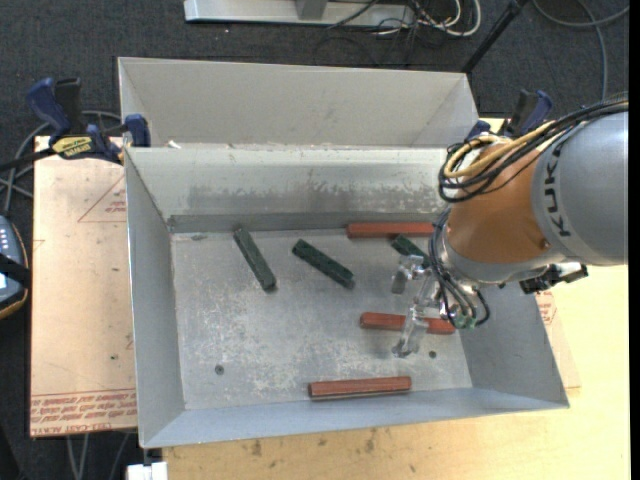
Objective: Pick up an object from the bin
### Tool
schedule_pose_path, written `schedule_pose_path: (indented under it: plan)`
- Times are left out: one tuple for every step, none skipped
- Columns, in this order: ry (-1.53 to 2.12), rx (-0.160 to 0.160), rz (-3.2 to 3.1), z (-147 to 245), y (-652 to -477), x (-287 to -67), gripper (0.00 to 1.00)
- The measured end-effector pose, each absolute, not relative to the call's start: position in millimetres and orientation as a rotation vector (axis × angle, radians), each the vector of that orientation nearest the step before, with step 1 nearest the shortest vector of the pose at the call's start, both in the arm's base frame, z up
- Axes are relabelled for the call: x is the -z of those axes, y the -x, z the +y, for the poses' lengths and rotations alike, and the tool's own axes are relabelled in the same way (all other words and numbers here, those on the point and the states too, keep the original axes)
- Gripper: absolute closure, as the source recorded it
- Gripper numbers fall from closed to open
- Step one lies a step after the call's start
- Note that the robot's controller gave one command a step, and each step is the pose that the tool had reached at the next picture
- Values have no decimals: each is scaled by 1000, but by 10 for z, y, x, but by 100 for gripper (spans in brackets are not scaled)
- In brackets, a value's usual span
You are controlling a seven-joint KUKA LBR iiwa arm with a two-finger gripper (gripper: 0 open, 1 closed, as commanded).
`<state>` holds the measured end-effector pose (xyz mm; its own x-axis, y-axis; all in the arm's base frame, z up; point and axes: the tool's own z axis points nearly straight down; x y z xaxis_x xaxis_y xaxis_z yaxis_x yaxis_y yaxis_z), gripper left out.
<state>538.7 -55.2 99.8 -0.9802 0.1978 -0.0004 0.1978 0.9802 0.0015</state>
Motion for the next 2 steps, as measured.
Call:
schedule_pose_path:
  plan:
    - [-84, -2, 3142, -533, -5326, -692, 0]
    - [-84, -2, 3141, -529, -5329, -692, 0]
